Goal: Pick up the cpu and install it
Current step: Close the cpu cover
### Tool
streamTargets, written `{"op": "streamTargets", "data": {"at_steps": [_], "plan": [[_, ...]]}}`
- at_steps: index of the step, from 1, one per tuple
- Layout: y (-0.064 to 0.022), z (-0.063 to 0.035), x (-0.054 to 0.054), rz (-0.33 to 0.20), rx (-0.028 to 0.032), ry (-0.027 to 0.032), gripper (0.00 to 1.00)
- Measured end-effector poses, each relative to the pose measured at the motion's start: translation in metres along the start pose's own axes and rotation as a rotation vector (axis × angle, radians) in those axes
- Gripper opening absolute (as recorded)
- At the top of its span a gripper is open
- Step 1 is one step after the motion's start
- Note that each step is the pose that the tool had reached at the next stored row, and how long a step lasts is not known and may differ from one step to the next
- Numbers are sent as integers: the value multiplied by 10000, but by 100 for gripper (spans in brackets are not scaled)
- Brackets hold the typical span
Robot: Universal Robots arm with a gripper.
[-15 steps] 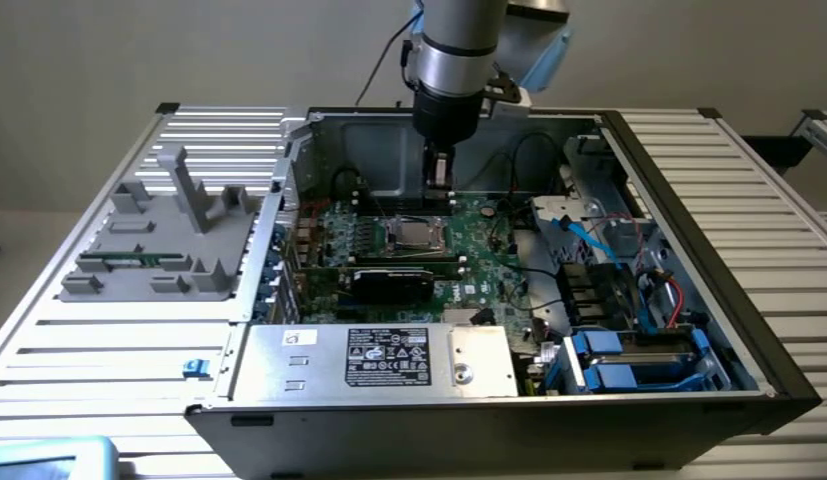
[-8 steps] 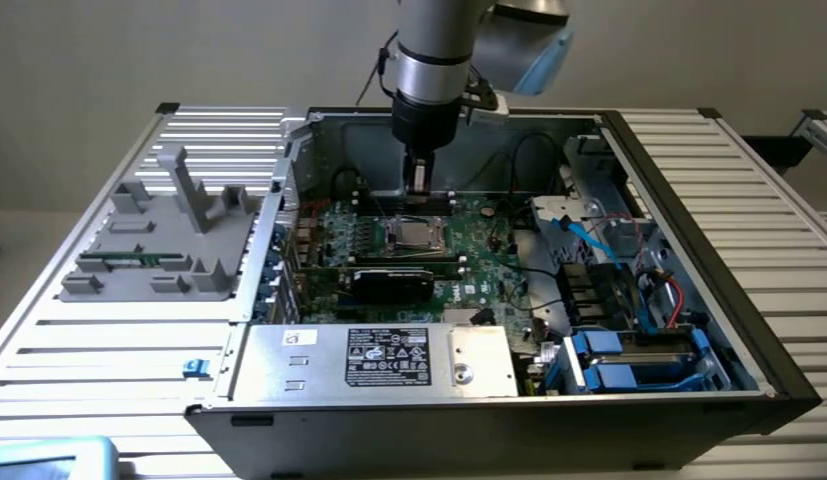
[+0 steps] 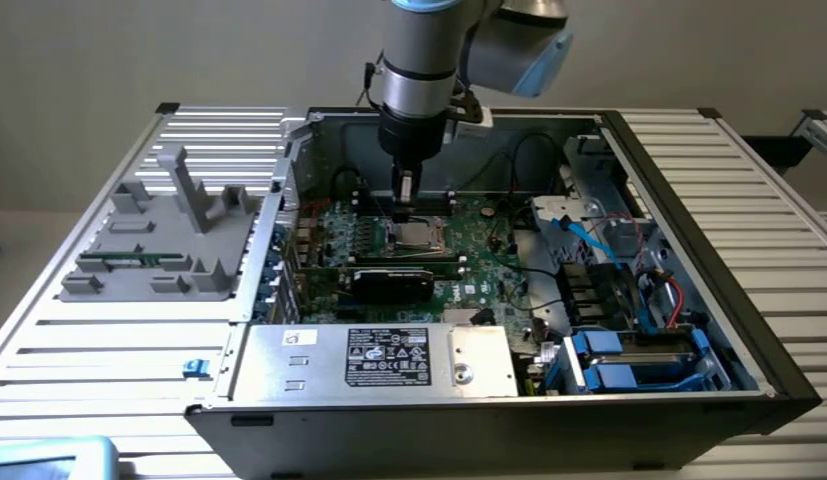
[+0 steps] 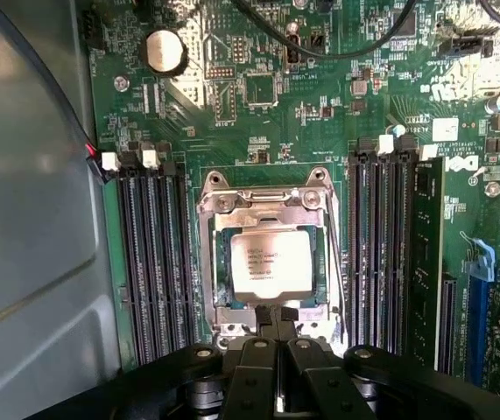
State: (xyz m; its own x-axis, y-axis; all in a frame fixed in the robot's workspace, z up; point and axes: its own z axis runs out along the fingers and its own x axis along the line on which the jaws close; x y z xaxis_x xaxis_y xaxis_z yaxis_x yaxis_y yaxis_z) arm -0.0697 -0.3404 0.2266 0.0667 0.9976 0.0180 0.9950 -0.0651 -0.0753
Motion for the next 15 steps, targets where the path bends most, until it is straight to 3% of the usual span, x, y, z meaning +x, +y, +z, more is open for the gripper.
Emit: {"op": "streamTargets", "data": {"at_steps": [7,15], "plan": [[-64,129,-28,17,1,1,11],[-88,211,-41,28,1,2,11]]}}
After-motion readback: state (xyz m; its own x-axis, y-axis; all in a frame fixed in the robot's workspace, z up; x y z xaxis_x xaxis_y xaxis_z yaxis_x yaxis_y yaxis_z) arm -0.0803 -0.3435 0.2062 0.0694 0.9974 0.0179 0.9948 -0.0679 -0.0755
